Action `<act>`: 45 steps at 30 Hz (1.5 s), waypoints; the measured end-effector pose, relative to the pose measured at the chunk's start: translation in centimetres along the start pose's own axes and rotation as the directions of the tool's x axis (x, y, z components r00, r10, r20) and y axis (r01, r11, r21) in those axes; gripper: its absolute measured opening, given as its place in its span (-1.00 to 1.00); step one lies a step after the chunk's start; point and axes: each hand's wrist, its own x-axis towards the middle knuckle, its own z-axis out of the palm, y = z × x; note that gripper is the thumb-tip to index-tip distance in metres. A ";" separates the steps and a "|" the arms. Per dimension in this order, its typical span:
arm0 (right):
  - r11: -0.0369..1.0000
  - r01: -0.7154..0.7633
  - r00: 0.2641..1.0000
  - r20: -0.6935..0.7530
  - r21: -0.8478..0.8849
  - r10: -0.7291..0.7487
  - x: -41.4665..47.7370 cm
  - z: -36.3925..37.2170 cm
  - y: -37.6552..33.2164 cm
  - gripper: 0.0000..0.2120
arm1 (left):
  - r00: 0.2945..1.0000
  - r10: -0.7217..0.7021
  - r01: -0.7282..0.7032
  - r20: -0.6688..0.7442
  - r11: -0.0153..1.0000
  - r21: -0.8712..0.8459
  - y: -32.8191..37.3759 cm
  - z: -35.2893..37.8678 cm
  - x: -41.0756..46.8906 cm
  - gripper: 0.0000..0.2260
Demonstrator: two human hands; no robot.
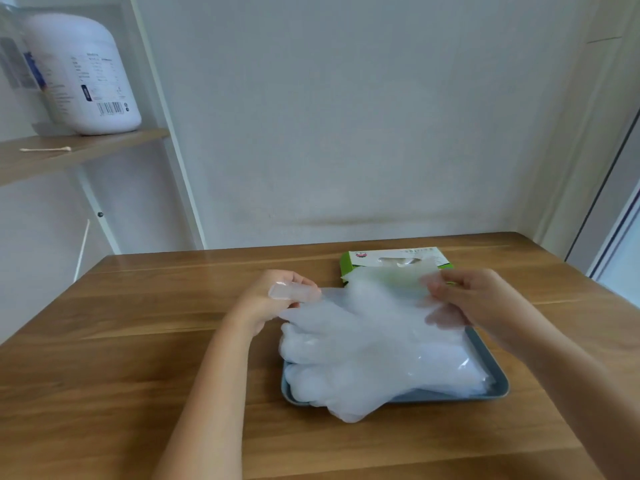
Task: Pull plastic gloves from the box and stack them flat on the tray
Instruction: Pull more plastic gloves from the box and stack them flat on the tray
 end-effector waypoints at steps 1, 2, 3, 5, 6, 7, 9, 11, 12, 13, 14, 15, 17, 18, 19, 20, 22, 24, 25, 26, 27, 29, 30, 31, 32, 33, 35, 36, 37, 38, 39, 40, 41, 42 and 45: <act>1.000 -0.024 1.000 0.003 -0.005 0.024 -0.1 0.0 0.8 -0.90 | 1.000 -0.001 0.002 -0.012 0.999 0.043 -0.3 0.0 0.2 -0.93; 0.999 -0.040 0.999 -0.003 -0.027 0.039 -0.2 0.0 1.6 -0.91 | 1.000 -0.015 0.017 -0.017 0.997 0.078 -0.5 0.1 0.4 -0.93; 0.997 -0.049 0.999 -0.017 -0.053 0.048 -0.2 0.0 2.3 -0.91 | 0.999 -0.036 0.037 -0.013 0.994 0.105 -0.8 0.1 0.7 -0.92; 0.993 -0.056 0.998 -0.034 -0.104 0.052 -0.4 0.1 3.5 -0.90 | 0.997 -0.071 0.074 -0.024 0.986 0.147 -1.2 0.1 0.9 -0.92; 0.989 -0.057 0.998 -0.042 -0.138 0.052 -0.4 0.1 4.0 -0.88 | 0.996 -0.076 0.084 -0.053 0.982 0.171 -1.3 0.2 0.9 -0.92; 0.982 -0.056 0.998 -0.050 -0.178 0.048 -0.6 0.1 4.4 -0.86 | 0.992 -0.059 0.083 -0.114 0.972 0.219 -1.3 0.3 0.9 -0.92; 0.971 -0.042 0.998 -0.062 -0.235 0.028 -0.8 0.3 5.0 -0.84 | 0.940 0.093 0.032 -0.329 0.934 0.355 -1.0 0.7 0.6 -0.91; 0.966 -0.028 0.996 -0.084 -0.257 0.007 -0.8 0.3 5.5 -0.84 | 0.817 0.317 -0.129 -0.482 0.914 0.384 0.0 1.3 -0.1 -0.92; 0.964 -0.028 0.995 -0.096 -0.264 0.003 -0.8 0.3 5.6 -0.84 | 0.758 0.417 -0.245 -0.502 0.895 0.374 0.7 1.7 -0.6 -0.91; 0.963 -0.029 0.994 -0.106 -0.267 0.000 -0.8 0.3 5.7 -0.84 | 0.715 0.498 -0.352 -0.490 0.863 0.363 1.4 2.3 -1.1 -0.90; 0.963 -0.030 0.993 -0.116 -0.267 -0.001 -0.8 0.2 5.8 -0.83 | 0.698 0.558 -0.440 -0.448 0.828 0.347 2.1 3.0 -1.6 -0.88; 0.962 -0.030 0.992 -0.125 -0.270 -0.004 -0.9 0.1 5.8 -0.83 | 0.699 0.603 -0.505 -0.384 0.797 0.330 2.5 3.9 -2.0 -0.85; 0.961 -0.030 0.991 -0.137 -0.275 -0.008 -1.0 0.0 5.9 -0.82 | 0.751 0.633 -0.560 -0.189 0.762 0.325 2.9 5.8 -2.7 -0.80; 0.961 -0.036 0.990 -0.138 -0.272 -0.002 -1.0 0.0 5.9 -0.81 | 0.790 0.610 -0.552 -0.067 0.754 0.355 2.8 6.9 -2.8 -0.78; 0.962 -0.045 0.990 -0.138 -0.269 0.008 -1.0 0.0 6.0 -0.81 | 0.828 0.559 -0.527 0.051 0.742 0.415 2.5 7.9 -2.8 -0.72; 0.962 -0.053 0.990 -0.141 -0.269 0.015 -0.9 -0.1 6.0 -0.80 | 0.863 0.482 -0.492 0.155 0.726 0.481 2.0 8.8 -2.6 -0.63; 0.956 -0.052 0.990 -0.141 -0.290 0.011 -0.8 -0.2 6.2 -0.78 | 0.914 0.260 -0.402 0.312 0.688 0.605 0.7 9.9 -2.3 -0.47; 0.949 -0.045 0.992 -0.127 -0.312 0.005 -0.6 -0.5 6.2 -0.76 | 0.923 0.072 -0.338 0.379 0.625 0.704 -0.5 10.4 -1.9 -0.38; 0.945 -0.039 0.994 -0.112 -0.324 0.002 -0.6 -0.6 6.2 -0.75 | 0.923 0.016 -0.316 0.385 0.602 0.734 -0.9 10.4 -1.8 -0.34; 0.942 -0.036 0.995 -0.095 -0.335 0.004 -0.5 -0.9 6.2 -0.75 | 0.923 -0.023 -0.298 0.384 0.590 0.751 -1.3 10.4 -1.7 -0.29; 0.940 -0.039 0.996 -0.083 -0.340 0.011 -0.5 -1.1 6.2 -0.75 | 0.924 -0.050 -0.280 0.380 0.588 0.759 -1.5 10.4 -1.7 -0.24; 0.936 -0.058 0.995 -0.097 -0.346 0.026 -0.5 -1.8 5.8 -0.76 | 0.921 -0.086 -0.261 0.379 0.586 0.767 -1.5 10.5 -1.8 -0.13; 0.929 -0.055 0.992 -0.126 -0.367 0.009 -0.5 -2.2 5.4 -0.78 | 0.921 -0.098 -0.255 0.377 0.578 0.775 -1.5 10.5 -2.0 -0.08; 0.910 -0.037 0.986 -0.164 -0.413 -0.035 -0.6 -2.6 5.2 -0.80 | 0.921 -0.106 -0.252 0.375 0.572 0.781 -1.5 10.6 -2.0 -0.05; 0.883 -0.008 0.976 -0.195 -0.469 -0.095 -0.7 -2.9 5.0 -0.82 | 0.922 -0.111 -0.248 0.370 0.565 0.787 -1.5 10.7 -2.0 -0.03; 0.852 0.035 0.963 -0.209 -0.523 -0.168 -0.9 -3.0 4.8 -0.83 | 0.924 -0.112 -0.246 0.366 0.560 0.791 -1.5 10.8 -1.9 -0.01; 0.777 0.190 0.937 -0.124 -0.600 -0.326 -1.1 -2.7 4.4 -0.82 | 0.926 -0.112 -0.242 0.359 0.556 0.795 -1.5 11.0 -1.9 0.00; 0.716 0.286 0.925 -0.013 -0.636 -0.381 -1.1 -2.2 4.3 -0.81 | 0.928 -0.108 -0.242 0.357 0.556 0.796 -1.5 11.0 -1.8 0.00; 0.650 0.373 0.912 0.131 -0.663 -0.389 -1.0 -1.5 4.3 -0.76 | 0.929 -0.106 -0.241 0.355 0.556 0.795 -1.5 11.1 -1.8 0.01; 0.594 0.430 0.900 0.274 -0.680 -0.339 -0.9 -0.8 4.4 -0.70 | 0.929 -0.107 -0.238 0.354 0.559 0.794 -1.5 11.2 -1.8 0.02; 0.551 0.456 0.889 0.393 -0.699 -0.237 -0.6 -0.2 4.8 -0.62 | 0.929 -0.109 -0.236 0.354 0.564 0.792 -1.5 11.3 -1.8 0.03; 0.504 0.474 0.867 0.482 -0.722 -0.125 -0.3 0.1 5.1 -0.54 | 0.929 -0.112 -0.233 0.354 0.567 0.790 -1.4 11.3 -1.8 0.04; 0.441 0.500 0.838 0.545 -0.745 -0.030 0.2 0.2 5.6 -0.44 | 0.928 -0.114 -0.231 0.355 0.571 0.788 -1.4 11.3 -1.8 0.05; 0.372 0.529 0.812 0.582 -0.762 0.037 0.7 0.0 6.0 -0.35 | 0.926 -0.118 -0.229 0.357 0.577 0.784 -1.4 11.0 -1.8 0.06; 0.260 0.552 0.797 0.593 -0.793 0.117 1.7 -1.4 6.7 -0.16 | 0.921 -0.147 -0.219 0.359 0.567 0.794 -1.3 9.6 -1.6 0.11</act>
